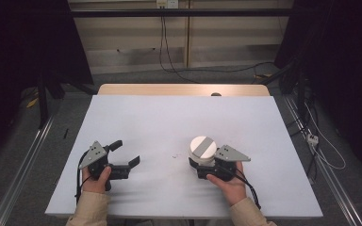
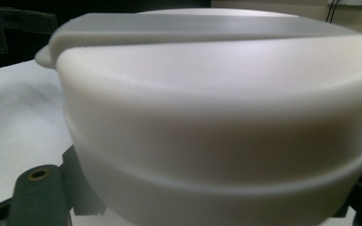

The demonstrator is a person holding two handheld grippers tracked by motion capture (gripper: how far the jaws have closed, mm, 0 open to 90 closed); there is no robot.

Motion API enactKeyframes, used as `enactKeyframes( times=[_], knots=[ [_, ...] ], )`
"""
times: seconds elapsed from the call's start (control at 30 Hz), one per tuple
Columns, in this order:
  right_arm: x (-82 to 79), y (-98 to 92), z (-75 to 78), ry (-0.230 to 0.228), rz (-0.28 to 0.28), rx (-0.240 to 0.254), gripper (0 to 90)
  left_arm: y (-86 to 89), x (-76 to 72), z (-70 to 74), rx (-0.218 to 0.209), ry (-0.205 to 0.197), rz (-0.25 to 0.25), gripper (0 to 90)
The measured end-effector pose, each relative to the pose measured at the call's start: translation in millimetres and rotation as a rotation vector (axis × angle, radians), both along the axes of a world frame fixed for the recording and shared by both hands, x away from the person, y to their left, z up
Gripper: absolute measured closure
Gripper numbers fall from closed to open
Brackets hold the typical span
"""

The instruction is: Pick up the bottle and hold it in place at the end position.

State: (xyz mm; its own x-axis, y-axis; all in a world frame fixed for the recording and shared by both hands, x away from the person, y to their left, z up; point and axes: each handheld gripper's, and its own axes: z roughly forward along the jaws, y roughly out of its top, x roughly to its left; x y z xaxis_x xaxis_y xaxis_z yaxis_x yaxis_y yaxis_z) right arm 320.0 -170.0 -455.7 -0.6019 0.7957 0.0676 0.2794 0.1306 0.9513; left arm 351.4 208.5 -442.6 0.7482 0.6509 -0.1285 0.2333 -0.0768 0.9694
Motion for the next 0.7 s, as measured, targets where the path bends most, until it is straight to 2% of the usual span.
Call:
enactKeyframes(
  times=[0.1,0.4,0.7],
  knots=[
    [2.6,0.7,3.6,-0.008,0.001,0.005,18.5,-1.3,-0.5,-0.5,0.007,0.000,-0.015,3.4],
    [12.5,2.6,17.2,-0.036,-0.012,-0.008,18.6,2.6,-3.5,1.2,-0.003,-0.011,-0.006,3.3],
    [21.1,8.6,21.4,-0.047,-0.012,-0.003,18.6,3.6,-6.1,1.0,0.001,-0.014,-0.006,3.3]
  ],
)
